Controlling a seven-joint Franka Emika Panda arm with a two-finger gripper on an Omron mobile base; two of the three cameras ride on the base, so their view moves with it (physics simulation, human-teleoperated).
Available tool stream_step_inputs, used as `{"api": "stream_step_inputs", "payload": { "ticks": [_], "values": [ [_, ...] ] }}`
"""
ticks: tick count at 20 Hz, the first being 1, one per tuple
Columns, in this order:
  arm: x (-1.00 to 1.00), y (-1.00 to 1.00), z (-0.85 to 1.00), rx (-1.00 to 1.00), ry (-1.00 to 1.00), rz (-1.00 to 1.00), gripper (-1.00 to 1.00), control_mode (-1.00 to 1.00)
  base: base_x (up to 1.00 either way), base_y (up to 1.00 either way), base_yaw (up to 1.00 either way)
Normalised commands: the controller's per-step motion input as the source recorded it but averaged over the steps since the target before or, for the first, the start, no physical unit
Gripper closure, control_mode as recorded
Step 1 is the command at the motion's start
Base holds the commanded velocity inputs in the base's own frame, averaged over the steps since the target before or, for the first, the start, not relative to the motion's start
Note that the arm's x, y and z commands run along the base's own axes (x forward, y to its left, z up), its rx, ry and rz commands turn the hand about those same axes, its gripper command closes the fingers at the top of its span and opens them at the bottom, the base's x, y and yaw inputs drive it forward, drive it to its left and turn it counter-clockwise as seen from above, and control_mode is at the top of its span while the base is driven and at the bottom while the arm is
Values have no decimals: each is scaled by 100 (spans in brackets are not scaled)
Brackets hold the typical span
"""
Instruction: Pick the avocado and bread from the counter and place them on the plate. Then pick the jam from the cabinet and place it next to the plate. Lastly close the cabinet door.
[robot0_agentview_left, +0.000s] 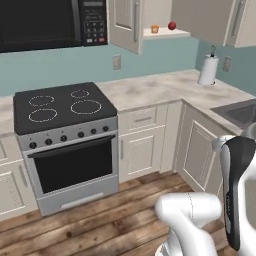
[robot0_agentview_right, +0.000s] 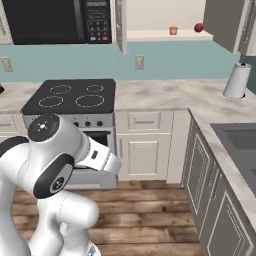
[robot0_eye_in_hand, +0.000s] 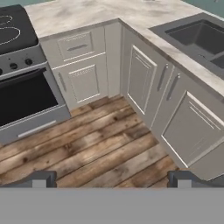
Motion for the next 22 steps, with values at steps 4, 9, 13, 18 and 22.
{"api": "stream_step_inputs", "payload": {
  "ticks": [4, 9, 13, 18, 22],
  "values": [
    [0, 0, 0, 0, 0, 0, -100, 100, 24, -62, 21],
    [0, 0, 0, 0, 0, 0, -100, 100, 24, -56, 16],
    [0, 0, 0, 0, 0, 0, -100, 100, 50, -29, 18],
    [0, 0, 0, 0, 0, 0, -100, 100, 73, -3, 18],
    [0, 0, 0, 0, 0, 0, -100, 100, 72, -8, 18]
  ]
}}
